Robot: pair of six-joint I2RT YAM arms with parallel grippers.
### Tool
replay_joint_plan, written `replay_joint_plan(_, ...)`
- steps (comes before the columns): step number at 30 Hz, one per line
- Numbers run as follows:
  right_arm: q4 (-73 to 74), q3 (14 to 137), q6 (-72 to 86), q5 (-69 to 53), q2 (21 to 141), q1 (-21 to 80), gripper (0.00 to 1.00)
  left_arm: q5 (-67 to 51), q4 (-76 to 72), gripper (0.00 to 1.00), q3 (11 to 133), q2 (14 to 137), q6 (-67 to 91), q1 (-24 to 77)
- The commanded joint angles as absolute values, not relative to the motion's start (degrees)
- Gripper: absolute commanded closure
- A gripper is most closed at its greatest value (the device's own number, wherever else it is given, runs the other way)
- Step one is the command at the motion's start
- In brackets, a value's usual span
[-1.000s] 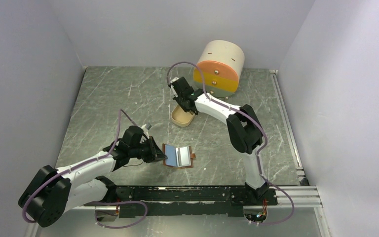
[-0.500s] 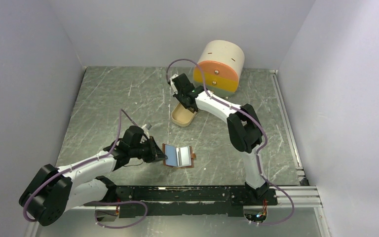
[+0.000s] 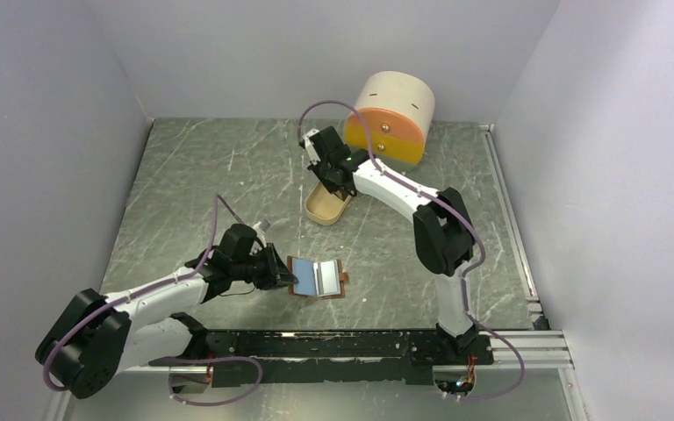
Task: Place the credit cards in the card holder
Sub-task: Pick up the credit card from the storage box, then insert the credit card into the card holder.
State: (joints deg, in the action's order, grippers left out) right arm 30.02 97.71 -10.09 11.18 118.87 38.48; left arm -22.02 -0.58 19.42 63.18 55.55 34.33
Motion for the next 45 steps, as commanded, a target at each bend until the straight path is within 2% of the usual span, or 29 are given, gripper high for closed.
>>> replay_joint_plan(1, 31.0, 95.3, -5.9, 8.1, 112.5, 38.2, 1.0, -20.7, -0.2, 0.76, 20.0, 64.1, 54.5, 34.2)
replay_joint_plan(9, 33.8, 96.6, -1.9, 11.0, 111.8, 38.1, 1.0, -20.3, 0.9, 0.73, 20.3, 62.5, 54.8, 34.1)
replay_joint_plan(12, 36.1, 98.6, 7.3, 13.4, 111.8, 38.1, 1.0, -19.8, 1.5, 0.73, 20.2, 61.7, 55.1, 34.1)
replay_joint_plan(17, 34.8, 94.2, 21.2, 11.5, 107.5, 38.3, 1.0, -18.9, 2.8, 0.73, 20.9, 61.8, 54.6, 34.1)
replay_joint_plan(23, 36.5, 91.1, 27.0, 11.4, 103.5, 39.8, 1.0, -18.5, 2.8, 0.75, 20.6, 62.4, 54.3, 34.2)
replay_joint_plan(29, 28.8, 78.0, 30.6, 4.3, 92.7, 40.0, 1.0, -17.4, 3.6, 0.79, 20.2, 61.7, 54.4, 34.1)
replay_joint_plan(36, 16.0, 58.7, 37.1, -8.3, 80.9, 40.1, 1.0, -17.5, 4.4, 0.74, 19.5, 60.2, 53.9, 33.6)
replay_joint_plan(45, -1.8, 39.7, 45.0, -19.5, 74.7, 40.4, 1.0, -24.3, -2.8, 0.73, 15.8, 59.9, 57.3, 31.4)
